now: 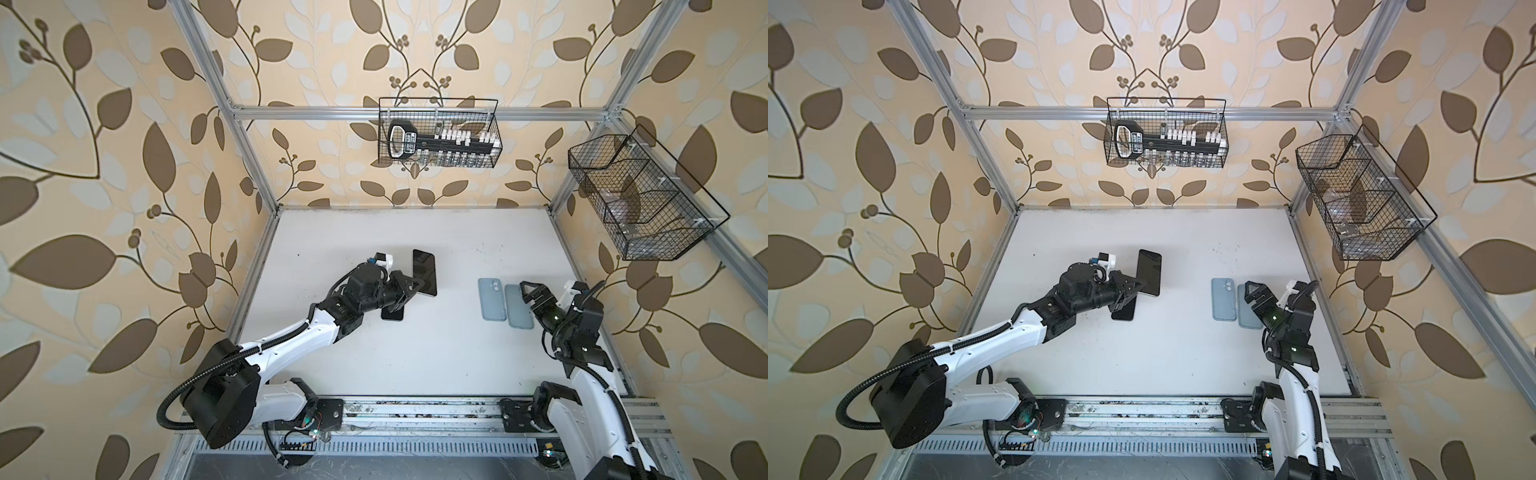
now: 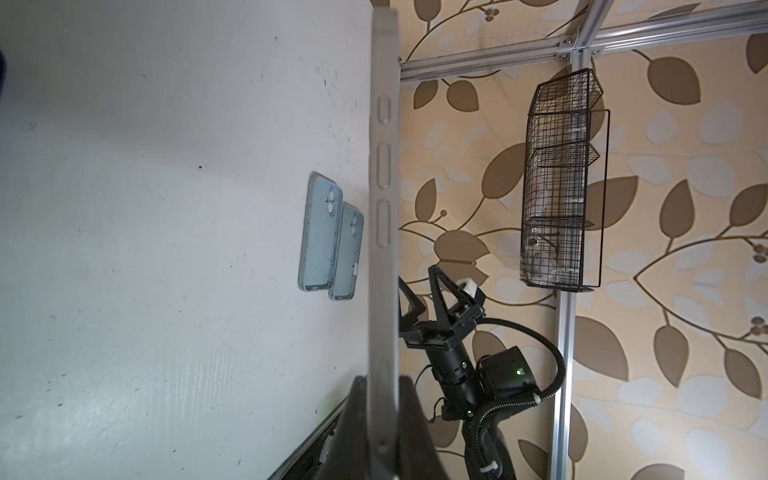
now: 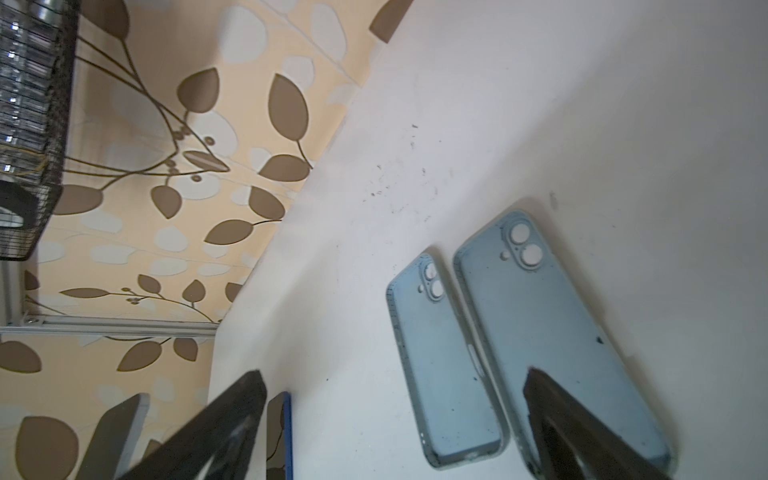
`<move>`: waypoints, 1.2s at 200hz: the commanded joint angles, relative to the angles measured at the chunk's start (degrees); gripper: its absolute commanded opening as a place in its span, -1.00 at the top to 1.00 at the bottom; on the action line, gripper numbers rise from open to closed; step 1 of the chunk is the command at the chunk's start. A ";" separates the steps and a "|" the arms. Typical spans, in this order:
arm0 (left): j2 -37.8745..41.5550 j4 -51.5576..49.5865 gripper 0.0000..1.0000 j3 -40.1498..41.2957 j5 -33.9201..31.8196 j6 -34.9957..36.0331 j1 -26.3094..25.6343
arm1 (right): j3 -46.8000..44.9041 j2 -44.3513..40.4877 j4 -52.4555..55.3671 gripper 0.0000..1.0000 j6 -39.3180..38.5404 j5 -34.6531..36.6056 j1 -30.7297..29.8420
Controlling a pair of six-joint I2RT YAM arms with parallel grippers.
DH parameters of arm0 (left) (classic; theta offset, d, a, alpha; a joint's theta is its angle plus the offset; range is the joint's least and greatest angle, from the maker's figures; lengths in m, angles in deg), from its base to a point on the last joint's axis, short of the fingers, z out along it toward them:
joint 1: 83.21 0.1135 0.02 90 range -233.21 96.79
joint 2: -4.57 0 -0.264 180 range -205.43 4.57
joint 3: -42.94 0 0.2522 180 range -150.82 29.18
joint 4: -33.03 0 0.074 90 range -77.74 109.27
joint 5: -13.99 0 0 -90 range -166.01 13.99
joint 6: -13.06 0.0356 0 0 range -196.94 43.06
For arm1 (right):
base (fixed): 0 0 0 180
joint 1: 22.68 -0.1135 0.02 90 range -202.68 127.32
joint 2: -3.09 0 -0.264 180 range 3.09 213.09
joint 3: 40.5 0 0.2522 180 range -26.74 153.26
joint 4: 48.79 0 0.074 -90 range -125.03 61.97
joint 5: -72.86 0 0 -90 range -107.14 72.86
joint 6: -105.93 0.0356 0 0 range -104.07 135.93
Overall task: Take the phone out of the phone case
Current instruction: Place the phone case at the middle-right of the table, then place the phone at the center of the table.
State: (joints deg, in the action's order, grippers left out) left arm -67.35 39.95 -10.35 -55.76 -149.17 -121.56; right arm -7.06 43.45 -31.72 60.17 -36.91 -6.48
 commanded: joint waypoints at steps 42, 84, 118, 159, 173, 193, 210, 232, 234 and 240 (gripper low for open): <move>-7.24 16.45 1.00 2.08 -2.76 0.21 -1.42 | 1.39 -1.20 0.24 -1.00 -1.29 -0.01 -5.16; -14.92 21.36 1.00 1.91 -2.30 -0.46 -2.47 | -0.94 -1.29 -2.95 -1.00 0.05 -1.74 -5.28; -19.21 25.35 1.00 2.10 -2.63 -1.12 -3.42 | -1.49 -1.20 -3.39 -1.00 -0.29 -2.02 -4.93; -24.05 31.08 1.00 2.79 -2.84 -2.39 -4.26 | -2.44 -1.16 -3.78 -1.00 -0.36 -2.69 -3.95; -25.80 32.62 1.00 2.95 -2.76 -2.64 -4.54 | -2.81 -0.90 -4.26 -1.00 -0.27 -2.98 -3.69; -27.98 34.67 1.00 3.26 -3.17 -3.10 -4.87 | -3.08 -0.79 -4.60 -1.00 0.05 -3.30 -3.46; -28.30 34.61 1.00 3.58 -3.96 -2.24 -5.37 | -3.07 -0.87 -4.50 -1.00 -0.01 -3.26 -3.29; -27.52 31.20 1.00 3.57 -5.26 -0.97 -5.90 | -3.07 -0.96 -4.39 -1.00 0.04 -3.26 -3.11; -27.51 31.13 1.00 3.60 -5.28 -0.96 -5.94 | -3.11 -0.91 -4.33 -1.00 0.00 -3.26 -3.11; -27.53 31.12 1.00 3.78 -5.31 -0.99 -5.95 | -3.11 -0.97 -4.42 -1.00 0.05 -3.28 -3.11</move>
State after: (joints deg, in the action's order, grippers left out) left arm -96.53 66.92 -6.50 -59.41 -151.90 -126.80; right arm -9.29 42.62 -35.24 60.04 -39.46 -9.89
